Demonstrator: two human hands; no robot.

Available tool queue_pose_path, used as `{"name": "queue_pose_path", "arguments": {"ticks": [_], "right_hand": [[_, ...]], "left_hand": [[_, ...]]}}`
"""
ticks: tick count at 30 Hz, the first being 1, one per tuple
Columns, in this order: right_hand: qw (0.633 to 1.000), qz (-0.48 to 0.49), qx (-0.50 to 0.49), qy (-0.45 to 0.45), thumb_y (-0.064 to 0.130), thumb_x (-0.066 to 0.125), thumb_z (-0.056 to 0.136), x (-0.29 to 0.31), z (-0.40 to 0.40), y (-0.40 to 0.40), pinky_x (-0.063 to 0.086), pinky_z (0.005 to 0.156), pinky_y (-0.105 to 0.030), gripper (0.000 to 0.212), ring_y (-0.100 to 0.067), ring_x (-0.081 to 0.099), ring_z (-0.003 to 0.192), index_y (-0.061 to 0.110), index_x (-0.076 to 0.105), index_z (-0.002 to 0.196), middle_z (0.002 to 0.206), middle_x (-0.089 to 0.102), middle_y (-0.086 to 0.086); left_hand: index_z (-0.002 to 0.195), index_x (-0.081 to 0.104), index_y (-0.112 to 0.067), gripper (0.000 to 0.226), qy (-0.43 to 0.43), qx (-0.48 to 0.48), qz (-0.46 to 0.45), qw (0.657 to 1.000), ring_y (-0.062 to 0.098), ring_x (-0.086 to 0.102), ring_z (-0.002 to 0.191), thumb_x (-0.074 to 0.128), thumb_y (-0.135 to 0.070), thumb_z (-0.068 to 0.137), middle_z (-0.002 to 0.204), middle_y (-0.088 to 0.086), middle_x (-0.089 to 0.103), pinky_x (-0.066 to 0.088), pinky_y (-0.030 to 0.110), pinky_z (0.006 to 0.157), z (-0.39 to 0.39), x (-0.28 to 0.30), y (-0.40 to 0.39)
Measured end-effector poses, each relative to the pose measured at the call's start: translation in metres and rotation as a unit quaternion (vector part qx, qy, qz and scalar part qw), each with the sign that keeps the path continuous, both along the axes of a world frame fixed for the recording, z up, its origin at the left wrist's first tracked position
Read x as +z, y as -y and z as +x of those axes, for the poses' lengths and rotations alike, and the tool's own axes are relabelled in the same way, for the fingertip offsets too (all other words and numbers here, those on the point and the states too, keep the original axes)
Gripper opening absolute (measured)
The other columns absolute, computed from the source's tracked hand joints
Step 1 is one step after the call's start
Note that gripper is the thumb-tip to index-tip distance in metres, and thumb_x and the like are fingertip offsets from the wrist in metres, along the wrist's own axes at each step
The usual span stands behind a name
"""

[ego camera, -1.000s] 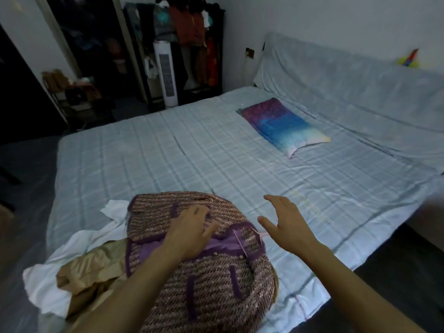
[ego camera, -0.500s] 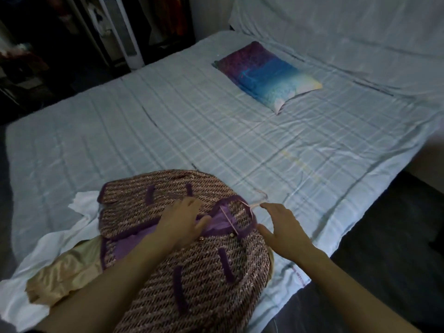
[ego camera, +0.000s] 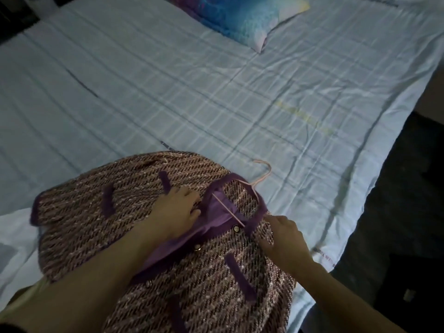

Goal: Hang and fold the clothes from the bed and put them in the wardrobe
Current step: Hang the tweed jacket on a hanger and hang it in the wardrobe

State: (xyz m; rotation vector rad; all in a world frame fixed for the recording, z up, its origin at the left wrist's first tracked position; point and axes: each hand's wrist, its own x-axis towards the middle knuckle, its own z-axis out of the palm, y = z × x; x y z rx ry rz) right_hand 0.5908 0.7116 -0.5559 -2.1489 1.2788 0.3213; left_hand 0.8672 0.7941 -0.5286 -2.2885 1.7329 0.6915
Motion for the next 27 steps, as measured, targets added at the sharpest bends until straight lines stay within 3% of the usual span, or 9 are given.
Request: {"name": "queue_pose_path", "arguments": {"ticks": [7,11,15,18,22,27], "right_hand": [[0.999,-0.031,-0.037,-0.007,0.059,0.077,0.069,-0.047,0.025,0.008,0.036,0.111,-0.047,0.097,-0.024,0.035,0.135,0.027,0.026,0.146,0.149,0.036,-0.002],[0.998,-0.032,-0.045,-0.012,0.056,0.075,0.070,-0.064,0.032,0.005,0.039,0.109,-0.046,0.105,-0.023,0.041,0.130,0.027,0.013,0.149,0.145,0.036,-0.001],[0.997,-0.039,-0.070,0.008,0.056,0.075,0.070,-0.074,0.033,0.006,0.041,0.107,-0.046,0.111,-0.023,0.045,0.127,0.027,0.006,0.152,0.144,0.038,0.000],[0.995,-0.050,-0.078,0.021,0.063,0.071,0.071,-0.078,0.030,0.009,0.042,0.106,-0.045,0.112,-0.022,0.046,0.125,0.024,0.005,0.153,0.142,0.040,-0.001],[0.994,-0.061,-0.081,0.033,0.069,0.067,0.072,-0.077,0.028,0.010,0.044,0.103,-0.043,0.111,-0.022,0.047,0.122,0.023,0.006,0.152,0.138,0.042,0.001],[0.994,-0.051,-0.091,0.035,0.063,0.075,0.065,-0.072,0.024,0.017,0.047,0.099,-0.039,0.109,-0.018,0.049,0.116,0.021,0.020,0.149,0.128,0.043,0.003]], "left_hand": [[0.130,0.046,-0.021,0.039,0.034,-0.079,-0.056,0.995,0.026,0.043,0.125,0.056,-0.026,0.092,0.137,0.002,0.048,0.043,0.046,0.101,0.024,-0.049,0.057],[0.138,0.043,-0.026,0.048,0.058,-0.134,-0.056,0.988,0.025,0.034,0.136,0.055,-0.023,0.092,0.149,-0.001,0.039,0.038,0.047,0.108,0.031,-0.065,0.084],[0.149,0.029,-0.030,0.059,0.058,-0.169,-0.051,0.983,0.023,0.021,0.147,0.053,-0.025,0.096,0.159,-0.003,0.025,0.021,0.048,0.119,0.035,-0.075,0.103],[0.152,0.024,-0.027,0.063,0.062,-0.171,-0.046,0.982,0.023,0.022,0.148,0.053,-0.025,0.096,0.159,-0.001,0.029,0.017,0.046,0.122,0.040,-0.086,0.118],[0.142,0.040,-0.025,0.047,0.081,-0.168,-0.018,0.982,0.023,0.047,0.128,0.052,-0.028,0.097,0.139,0.001,0.052,0.028,0.044,0.116,0.043,-0.100,0.134],[0.130,0.048,-0.024,0.031,0.057,-0.172,-0.032,0.983,0.022,0.053,0.108,0.050,-0.028,0.099,0.121,0.001,0.057,0.042,0.039,0.093,0.046,-0.096,0.132]]}}
